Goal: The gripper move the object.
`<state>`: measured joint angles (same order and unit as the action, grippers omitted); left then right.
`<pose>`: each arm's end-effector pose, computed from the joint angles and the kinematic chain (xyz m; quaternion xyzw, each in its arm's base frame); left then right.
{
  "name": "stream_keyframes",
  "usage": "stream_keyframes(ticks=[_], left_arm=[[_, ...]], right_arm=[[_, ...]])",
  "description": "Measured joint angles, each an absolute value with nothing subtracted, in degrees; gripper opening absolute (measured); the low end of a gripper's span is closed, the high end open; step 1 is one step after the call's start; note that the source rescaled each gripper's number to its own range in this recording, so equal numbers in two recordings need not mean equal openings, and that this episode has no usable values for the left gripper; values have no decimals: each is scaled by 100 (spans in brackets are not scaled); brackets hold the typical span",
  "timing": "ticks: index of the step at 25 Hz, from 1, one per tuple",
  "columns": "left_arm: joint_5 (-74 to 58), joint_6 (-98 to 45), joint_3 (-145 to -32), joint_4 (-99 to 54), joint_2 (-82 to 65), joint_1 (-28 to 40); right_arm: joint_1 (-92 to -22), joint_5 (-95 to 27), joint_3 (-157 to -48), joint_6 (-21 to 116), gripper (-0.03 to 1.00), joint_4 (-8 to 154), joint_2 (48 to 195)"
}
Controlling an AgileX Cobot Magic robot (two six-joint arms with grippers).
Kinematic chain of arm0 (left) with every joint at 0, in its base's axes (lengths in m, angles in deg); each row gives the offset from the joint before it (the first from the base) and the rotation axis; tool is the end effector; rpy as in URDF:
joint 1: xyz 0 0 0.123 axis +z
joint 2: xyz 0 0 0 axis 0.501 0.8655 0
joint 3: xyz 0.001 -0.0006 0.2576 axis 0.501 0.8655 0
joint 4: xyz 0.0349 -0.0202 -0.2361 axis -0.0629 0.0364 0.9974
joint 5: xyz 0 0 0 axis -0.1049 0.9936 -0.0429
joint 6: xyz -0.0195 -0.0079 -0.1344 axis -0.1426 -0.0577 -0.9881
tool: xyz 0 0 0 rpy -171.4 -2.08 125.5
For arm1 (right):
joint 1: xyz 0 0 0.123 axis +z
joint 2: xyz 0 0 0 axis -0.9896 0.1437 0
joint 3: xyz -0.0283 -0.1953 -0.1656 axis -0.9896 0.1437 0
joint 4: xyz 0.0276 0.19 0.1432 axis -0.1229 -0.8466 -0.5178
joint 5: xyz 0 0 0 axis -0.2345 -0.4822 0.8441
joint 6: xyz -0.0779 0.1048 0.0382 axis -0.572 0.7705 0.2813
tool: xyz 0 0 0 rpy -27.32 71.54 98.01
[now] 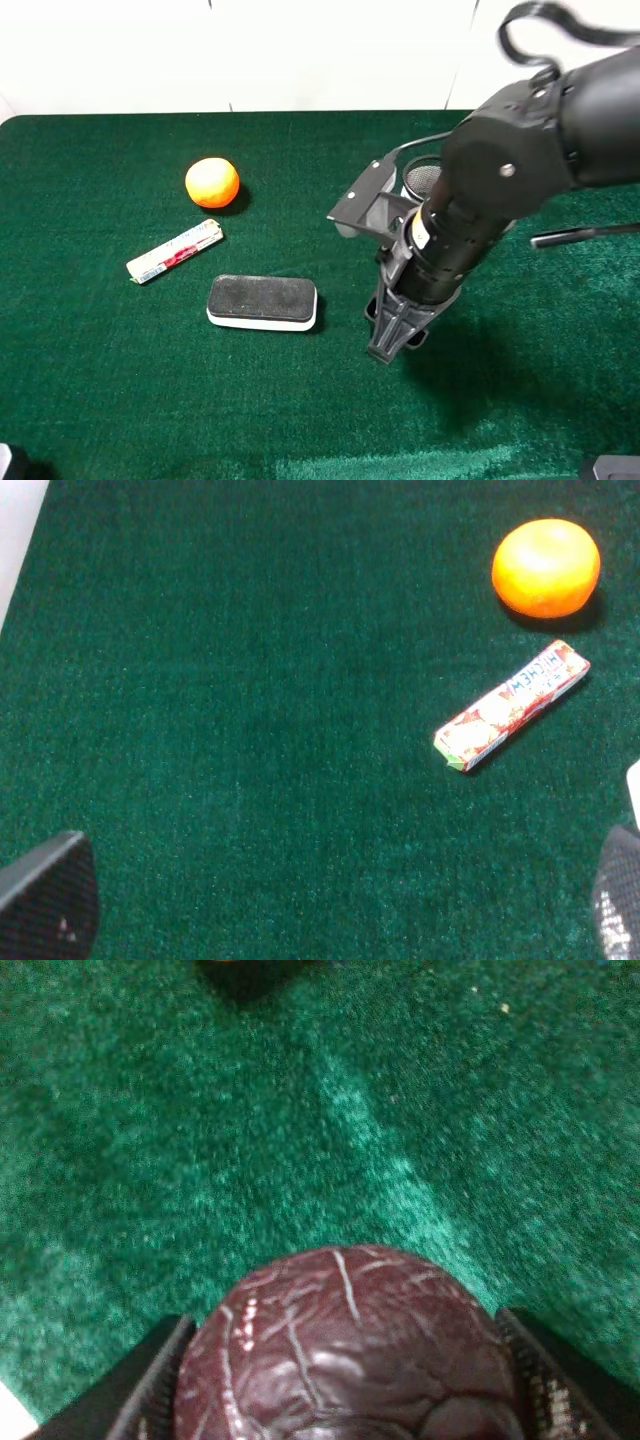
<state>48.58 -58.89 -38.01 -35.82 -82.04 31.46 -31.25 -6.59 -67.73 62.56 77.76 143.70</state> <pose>0.0512 0.0005 0.2527 -0.0006 0.8491 0.0094 0.5281 0.1665 0.2082 0.0872 -0.4686 0.8802 0.0423 0.0630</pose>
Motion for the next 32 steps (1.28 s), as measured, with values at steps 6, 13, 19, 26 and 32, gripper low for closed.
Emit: stream_keyframes(ticks=[6, 13, 19, 26, 32], left_arm=[[4858, -5889, -3801, -3582, -8204, 3146], [4858, -5889, -3801, -3582, -8204, 3146], [4858, -5889, -3801, -3582, -8204, 3146], [4858, -5889, -3801, -3582, -8204, 3146], [4858, -5889, -3801, -3582, -8204, 3146]], right_arm=[[-3125, -935, -6773, 6268, 0, 7728, 14701], [-3125, -1137, -6773, 6268, 0, 7715, 14996], [-3125, -1333, -6773, 6268, 0, 7688, 15119], [-3125, -1366, -6773, 6268, 0, 7688, 15197], [-3125, -1424, -6773, 6268, 0, 7688, 15251]])
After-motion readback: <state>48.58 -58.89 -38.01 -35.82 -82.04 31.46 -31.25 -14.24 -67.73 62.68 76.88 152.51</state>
